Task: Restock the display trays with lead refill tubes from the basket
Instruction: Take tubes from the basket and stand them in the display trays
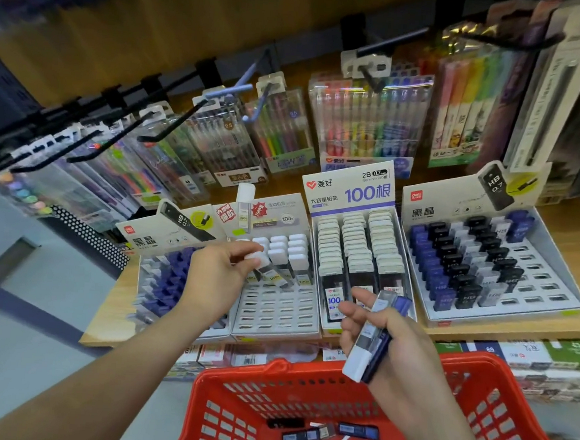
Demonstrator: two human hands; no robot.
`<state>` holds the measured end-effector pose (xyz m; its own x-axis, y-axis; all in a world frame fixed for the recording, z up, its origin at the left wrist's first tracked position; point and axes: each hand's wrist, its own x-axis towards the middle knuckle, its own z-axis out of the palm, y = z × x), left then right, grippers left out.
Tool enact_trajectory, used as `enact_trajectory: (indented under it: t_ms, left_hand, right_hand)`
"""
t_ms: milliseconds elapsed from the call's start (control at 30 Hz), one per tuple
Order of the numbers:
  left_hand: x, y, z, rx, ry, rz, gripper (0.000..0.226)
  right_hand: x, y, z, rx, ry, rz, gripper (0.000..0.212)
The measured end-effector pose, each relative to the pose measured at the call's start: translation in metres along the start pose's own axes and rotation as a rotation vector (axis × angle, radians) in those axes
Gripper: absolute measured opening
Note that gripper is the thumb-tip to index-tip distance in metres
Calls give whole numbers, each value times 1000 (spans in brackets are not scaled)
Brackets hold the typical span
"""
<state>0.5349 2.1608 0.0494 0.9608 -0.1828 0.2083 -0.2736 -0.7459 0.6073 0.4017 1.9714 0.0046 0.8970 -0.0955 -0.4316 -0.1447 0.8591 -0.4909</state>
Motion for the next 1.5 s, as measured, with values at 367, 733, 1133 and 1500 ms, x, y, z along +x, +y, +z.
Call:
enact_trajectory:
  t_ms: [367, 733, 1133, 1500]
  left_hand:
    - [2, -6, 13, 249, -123, 313, 18]
    - [11, -8, 27, 286, 17, 323, 9]
    - [-43, 41, 6, -383, -591, -322, 28]
    - [-72, 38, -9, -692, -618, -612, 22]
  right_hand:
    - [-5, -1, 3, -32, 3, 31, 25]
    - [-1, 2, -1, -170, 20, -49, 22]
    - [0, 12, 0, -205, 45, -119, 25]
    - [0, 20, 9, -361, 41, -93, 16]
